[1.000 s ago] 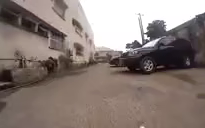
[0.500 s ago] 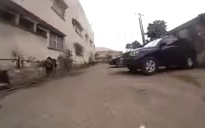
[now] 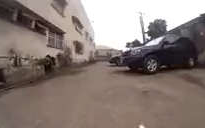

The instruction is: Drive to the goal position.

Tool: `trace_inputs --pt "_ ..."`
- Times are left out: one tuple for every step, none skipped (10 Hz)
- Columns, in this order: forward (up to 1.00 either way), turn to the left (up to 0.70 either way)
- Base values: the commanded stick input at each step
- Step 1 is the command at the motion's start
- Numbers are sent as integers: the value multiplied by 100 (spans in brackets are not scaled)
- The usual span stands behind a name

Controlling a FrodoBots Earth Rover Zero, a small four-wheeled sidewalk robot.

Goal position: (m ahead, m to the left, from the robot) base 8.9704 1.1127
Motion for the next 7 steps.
trace_inputs --pt "30 0" --pt "30 0" --pt "30 0" --pt "30 0" --pt "30 0" --pt "30 0" --pt "30 0"
